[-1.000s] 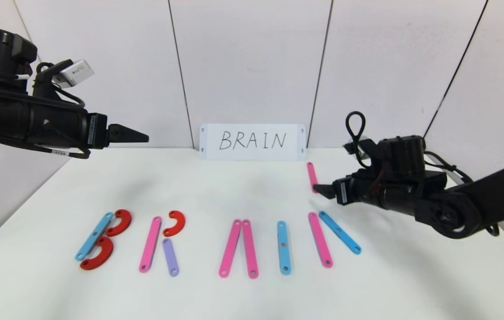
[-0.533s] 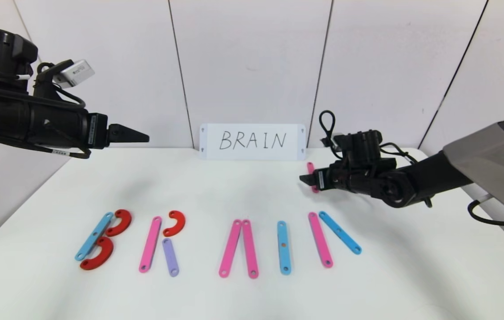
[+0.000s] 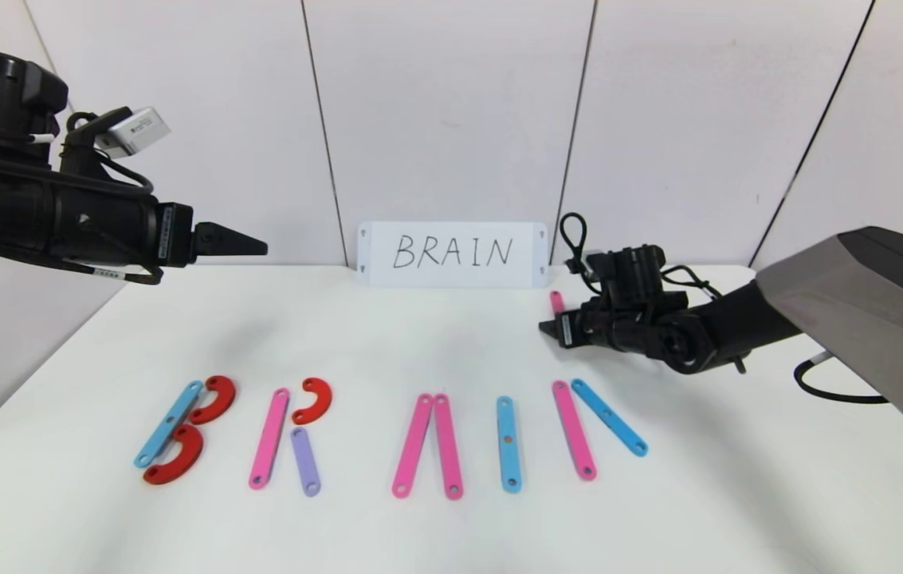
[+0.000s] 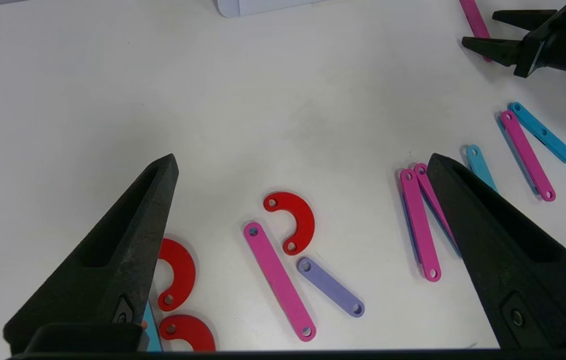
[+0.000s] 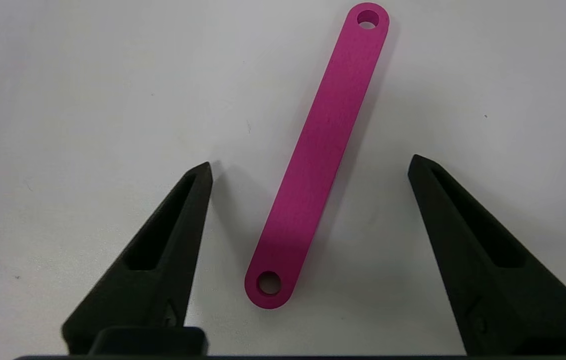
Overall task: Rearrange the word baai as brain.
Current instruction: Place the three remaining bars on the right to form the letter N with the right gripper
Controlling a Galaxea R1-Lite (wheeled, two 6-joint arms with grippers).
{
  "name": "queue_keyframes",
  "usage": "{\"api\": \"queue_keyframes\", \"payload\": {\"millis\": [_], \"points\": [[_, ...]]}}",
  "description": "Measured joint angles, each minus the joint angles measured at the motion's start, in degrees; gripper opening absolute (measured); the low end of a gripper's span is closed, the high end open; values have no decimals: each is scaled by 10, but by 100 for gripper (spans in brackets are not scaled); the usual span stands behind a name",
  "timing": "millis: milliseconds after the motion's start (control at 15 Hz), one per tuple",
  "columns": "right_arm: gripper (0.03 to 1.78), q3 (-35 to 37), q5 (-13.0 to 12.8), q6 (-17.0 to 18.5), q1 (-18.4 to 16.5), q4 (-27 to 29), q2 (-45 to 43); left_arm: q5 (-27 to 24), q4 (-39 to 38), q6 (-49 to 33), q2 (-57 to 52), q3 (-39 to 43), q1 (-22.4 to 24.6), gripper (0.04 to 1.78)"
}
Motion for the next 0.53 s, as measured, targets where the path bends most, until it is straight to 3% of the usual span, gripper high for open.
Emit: {"api": "queue_keyframes", "payload": {"millis": [333, 533], "points": [[45, -1, 0, 0, 0, -1, 5, 0, 0, 0, -1, 0, 0, 174], [27, 0, 0, 1, 0, -2, 5, -1, 0, 0, -1, 0, 0, 174]]}}
